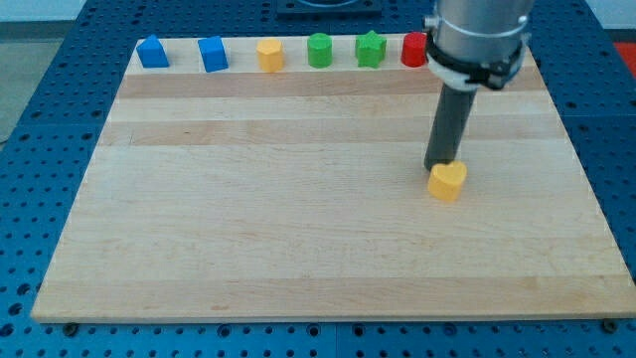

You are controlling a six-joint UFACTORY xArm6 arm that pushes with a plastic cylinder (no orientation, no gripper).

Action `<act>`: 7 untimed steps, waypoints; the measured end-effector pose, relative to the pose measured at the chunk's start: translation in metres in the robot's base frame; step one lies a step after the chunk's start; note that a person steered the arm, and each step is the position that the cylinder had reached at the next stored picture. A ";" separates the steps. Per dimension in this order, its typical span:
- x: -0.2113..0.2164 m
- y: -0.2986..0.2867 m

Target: Move the yellow heart towards the bottom right of the board

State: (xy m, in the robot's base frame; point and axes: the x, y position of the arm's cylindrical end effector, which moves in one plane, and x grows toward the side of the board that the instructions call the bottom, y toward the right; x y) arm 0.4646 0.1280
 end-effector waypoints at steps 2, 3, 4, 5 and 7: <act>0.059 0.062; 0.031 0.047; 0.024 0.011; 0.070 -0.015; 0.055 0.022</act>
State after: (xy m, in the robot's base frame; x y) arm 0.5192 0.1503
